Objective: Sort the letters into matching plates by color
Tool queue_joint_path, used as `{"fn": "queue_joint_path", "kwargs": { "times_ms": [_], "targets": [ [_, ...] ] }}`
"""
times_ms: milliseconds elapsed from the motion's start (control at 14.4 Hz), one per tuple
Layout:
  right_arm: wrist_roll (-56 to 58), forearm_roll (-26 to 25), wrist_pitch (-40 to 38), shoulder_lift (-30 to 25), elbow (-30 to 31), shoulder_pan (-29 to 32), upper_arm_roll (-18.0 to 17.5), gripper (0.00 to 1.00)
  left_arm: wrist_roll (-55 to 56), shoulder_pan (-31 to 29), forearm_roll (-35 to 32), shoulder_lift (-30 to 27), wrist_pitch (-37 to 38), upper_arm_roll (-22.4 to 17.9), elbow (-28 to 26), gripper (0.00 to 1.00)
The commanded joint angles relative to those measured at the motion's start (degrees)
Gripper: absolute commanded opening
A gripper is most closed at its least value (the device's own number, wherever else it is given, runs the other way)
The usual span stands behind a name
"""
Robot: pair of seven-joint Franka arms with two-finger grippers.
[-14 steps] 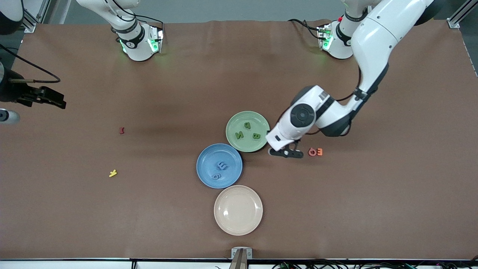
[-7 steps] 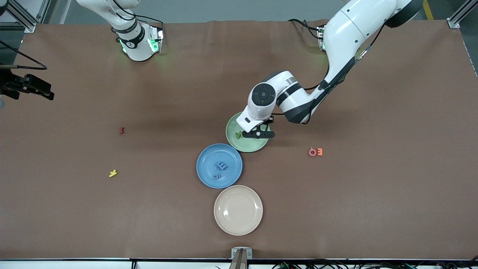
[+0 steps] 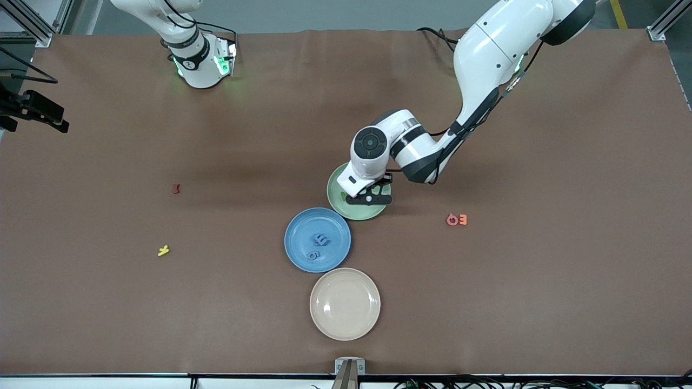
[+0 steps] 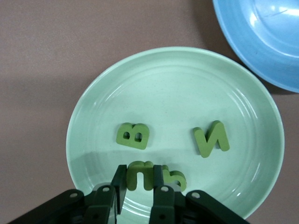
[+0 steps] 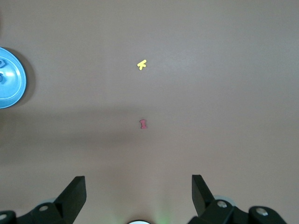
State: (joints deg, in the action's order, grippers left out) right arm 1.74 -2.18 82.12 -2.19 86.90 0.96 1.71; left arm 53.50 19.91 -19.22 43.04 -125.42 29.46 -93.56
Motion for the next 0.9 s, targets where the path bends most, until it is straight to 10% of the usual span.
{"fn": "queue_joint_path", "kwargs": {
  "times_ms": [0,139,835],
  "targets": [
    [0.63,2.35,0.84,-2.9,3.44,0.0,1.36,1.0,0.47,0.13,-1.0,0.12,0.52,-0.45,0.58,0.5],
    [0.63,3.06,0.93,-2.99,3.45,0.0,1.37,1.0,0.11,-0.13,-1.0,-0.14,0.87,-0.45,0.49,0.96],
    [0.54,3.24,1.28,-2.91,3.88,0.0,1.46,1.0,0.02,-7.51,-0.47,-6.29,1.4,0.25,0.57,0.99]
  ]
}}
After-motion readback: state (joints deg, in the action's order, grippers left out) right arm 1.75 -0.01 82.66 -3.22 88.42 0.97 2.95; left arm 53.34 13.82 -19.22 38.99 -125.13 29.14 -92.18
